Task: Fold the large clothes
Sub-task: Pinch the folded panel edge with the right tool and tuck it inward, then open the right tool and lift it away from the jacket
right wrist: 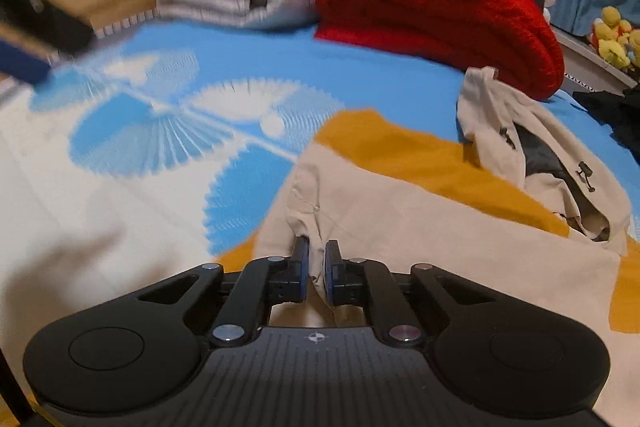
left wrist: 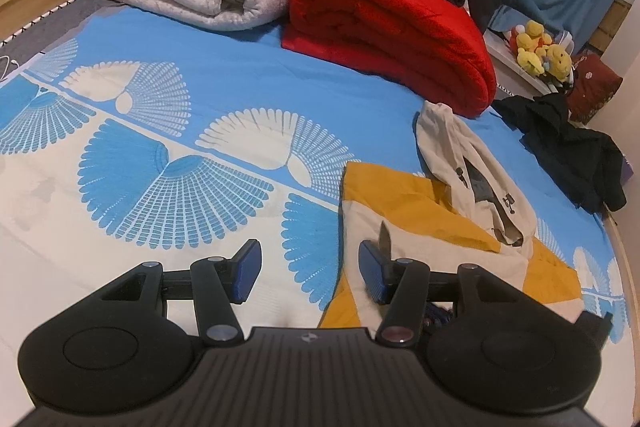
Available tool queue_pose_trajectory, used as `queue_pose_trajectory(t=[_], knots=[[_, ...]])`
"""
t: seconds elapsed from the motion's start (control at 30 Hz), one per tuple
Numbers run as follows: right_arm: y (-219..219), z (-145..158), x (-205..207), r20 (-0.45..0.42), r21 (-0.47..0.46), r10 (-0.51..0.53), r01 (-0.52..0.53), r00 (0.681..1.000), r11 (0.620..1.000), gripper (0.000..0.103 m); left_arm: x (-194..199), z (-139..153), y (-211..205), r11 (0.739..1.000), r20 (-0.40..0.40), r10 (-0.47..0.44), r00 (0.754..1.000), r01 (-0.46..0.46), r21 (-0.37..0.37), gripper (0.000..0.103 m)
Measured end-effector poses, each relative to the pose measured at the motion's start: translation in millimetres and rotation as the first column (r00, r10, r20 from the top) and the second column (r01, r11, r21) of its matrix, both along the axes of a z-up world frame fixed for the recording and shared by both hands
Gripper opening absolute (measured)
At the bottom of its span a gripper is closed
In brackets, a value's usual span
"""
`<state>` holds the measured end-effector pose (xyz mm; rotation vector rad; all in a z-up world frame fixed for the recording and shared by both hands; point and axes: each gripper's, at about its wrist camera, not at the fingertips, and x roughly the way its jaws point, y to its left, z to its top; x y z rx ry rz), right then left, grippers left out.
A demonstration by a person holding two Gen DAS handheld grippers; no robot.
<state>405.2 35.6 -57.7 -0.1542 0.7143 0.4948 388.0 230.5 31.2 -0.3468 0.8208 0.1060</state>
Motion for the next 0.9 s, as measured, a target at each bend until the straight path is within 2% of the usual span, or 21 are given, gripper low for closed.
queue_pose_trajectory(t=[0.1,0.2,0.27,0.3,0.37,0.43,0.5,0.53,0.6,0.77,0.83,0.9], knots=[[-3,-5,0,-0.085,0.010,0.026,-0.025,0.996,1.000,0.014,-1,0,1,1.000,-0.002,-0.002,1.000,0.002,-0.004,0.059],[-14,5,-6,-0.063,0.070,0.008,-0.004,0.998,0.998,0.016,-2,1,3,1.000,0.000,-0.007,1.000,0.007,-0.007,0.059],[-25,16,-10,-0.025,0.123,-0.043,0.046,0.999,0.991,0.029,-3,2,6,1.000,0.002,0.002,1.000,-0.002,-0.012,0.059],[-32,18,-10,-0.011,0.149,-0.079,0.080,0.997,0.986,0.039,-3,2,8,1.000,0.002,0.007,1.000,-0.007,-0.014,0.059],[-43,17,-5,-0.017,0.180,-0.156,0.157,0.988,0.971,0.042,-3,2,10,1.000,0.000,0.013,1.000,-0.013,-0.016,0.059],[-46,1,7,-0.071,0.141,-0.201,0.209,0.977,0.968,0.042,-3,2,10,1.000,-0.002,0.010,1.000,-0.010,-0.015,0.059],[-42,-28,21,-0.196,0.018,-0.222,0.230,0.955,0.973,0.042,-3,3,9,1.000,-0.001,0.003,1.000,-0.003,-0.013,0.059],[-43,-40,23,-0.238,-0.015,-0.223,0.226,0.945,0.974,0.042,-3,3,9,1.000,0.000,0.001,1.000,-0.001,-0.013,0.059],[-48,-39,19,-0.220,0.003,-0.224,0.231,0.949,0.973,0.042,-4,3,10,1.000,0.001,0.002,1.000,-0.002,-0.014,0.059],[-87,-3,4,-0.106,0.110,-0.291,0.302,0.951,0.947,0.042,-3,2,12,1.000,-0.006,0.009,1.000,-0.009,-0.014,0.059],[-116,6,2,-0.067,0.119,-0.355,0.361,0.933,0.925,0.044,-3,1,11,1.000,-0.009,0.004,1.000,-0.004,-0.010,0.059],[-150,6,2,-0.049,0.095,-0.441,0.444,0.896,0.891,0.045,-3,0,11,1.000,-0.009,0.000,1.000,0.000,-0.007,0.059]])
